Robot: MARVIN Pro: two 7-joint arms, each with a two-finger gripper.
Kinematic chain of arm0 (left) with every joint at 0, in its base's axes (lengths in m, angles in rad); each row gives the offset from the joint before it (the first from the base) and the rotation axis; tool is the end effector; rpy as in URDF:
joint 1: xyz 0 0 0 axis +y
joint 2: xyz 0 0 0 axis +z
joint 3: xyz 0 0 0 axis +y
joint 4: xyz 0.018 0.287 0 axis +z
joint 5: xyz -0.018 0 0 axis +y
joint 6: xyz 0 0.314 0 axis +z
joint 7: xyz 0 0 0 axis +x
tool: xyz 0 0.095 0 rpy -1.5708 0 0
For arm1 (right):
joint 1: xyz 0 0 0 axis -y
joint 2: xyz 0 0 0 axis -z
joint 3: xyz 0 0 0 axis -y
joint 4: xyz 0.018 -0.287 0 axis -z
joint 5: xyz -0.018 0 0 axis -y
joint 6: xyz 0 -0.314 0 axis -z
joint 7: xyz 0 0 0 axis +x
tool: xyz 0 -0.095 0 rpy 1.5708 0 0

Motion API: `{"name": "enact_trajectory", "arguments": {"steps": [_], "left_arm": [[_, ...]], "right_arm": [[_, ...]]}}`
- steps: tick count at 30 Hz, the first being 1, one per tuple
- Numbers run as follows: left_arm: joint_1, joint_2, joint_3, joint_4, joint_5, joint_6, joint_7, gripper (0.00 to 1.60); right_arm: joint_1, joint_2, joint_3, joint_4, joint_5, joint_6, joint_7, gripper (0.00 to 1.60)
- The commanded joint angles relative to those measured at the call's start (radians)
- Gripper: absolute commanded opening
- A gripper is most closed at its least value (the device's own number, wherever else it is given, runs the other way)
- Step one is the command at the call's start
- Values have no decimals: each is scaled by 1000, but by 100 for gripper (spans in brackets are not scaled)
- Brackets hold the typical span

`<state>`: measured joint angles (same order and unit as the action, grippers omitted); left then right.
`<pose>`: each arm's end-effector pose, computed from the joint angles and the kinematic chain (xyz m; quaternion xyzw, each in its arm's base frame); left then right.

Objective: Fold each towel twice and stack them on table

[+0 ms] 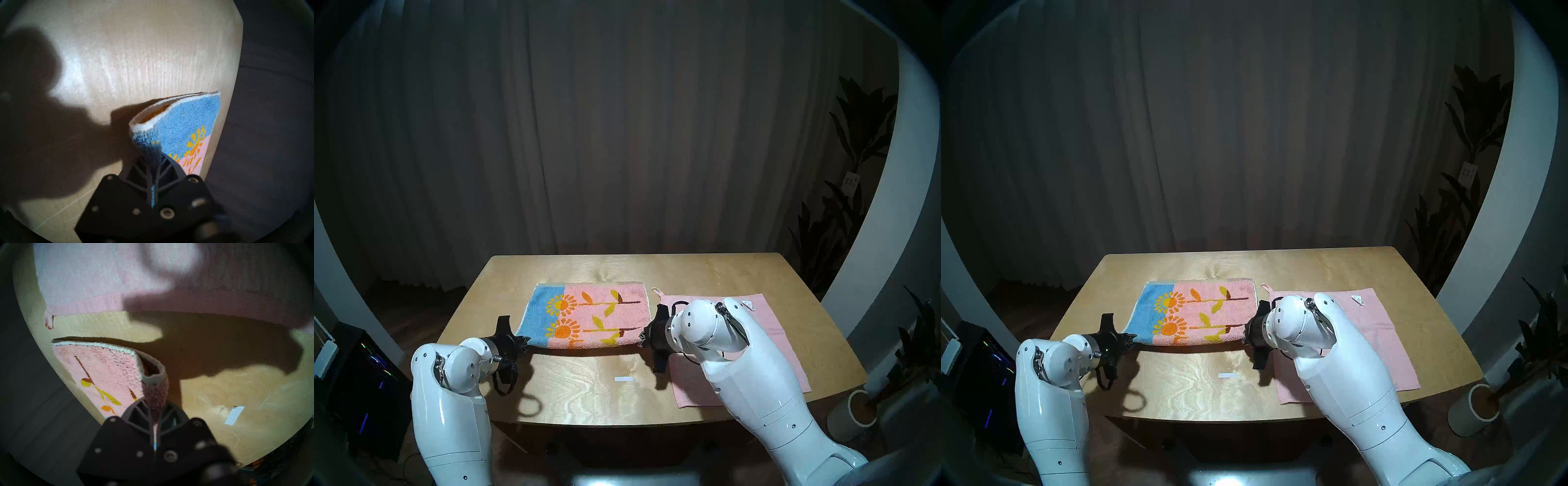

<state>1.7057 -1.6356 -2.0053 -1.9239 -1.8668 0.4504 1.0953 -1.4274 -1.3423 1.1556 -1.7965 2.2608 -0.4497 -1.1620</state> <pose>0.3259 0.1053 -0.3064 0.6495 0.6512 0.2046 0.3350 0.3741 0.1184 -0.2875 -0.6577 0.6793 0.0152 0.3252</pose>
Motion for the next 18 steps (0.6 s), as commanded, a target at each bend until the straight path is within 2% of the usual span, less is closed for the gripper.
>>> {"name": "enact_trajectory", "arguments": {"steps": [1,7,8,12,18], "left_arm": [[-52,18,9,-38,-14,4,12,0],[-59,35,11,-57,-56,23,62,0],[-62,37,16,-56,-34,10,72,0],[-76,36,21,-35,-44,8,91,0],[-122,12,10,-3,-32,-91,95,0]], "right_arm": [[72,-41,22,-17,31,-23,-38,0],[129,-64,58,-11,69,-64,-109,0],[140,-64,59,-5,69,-65,-116,0],[174,-76,63,28,76,-82,-144,0],[240,-107,79,121,86,-130,-180,0]]}}
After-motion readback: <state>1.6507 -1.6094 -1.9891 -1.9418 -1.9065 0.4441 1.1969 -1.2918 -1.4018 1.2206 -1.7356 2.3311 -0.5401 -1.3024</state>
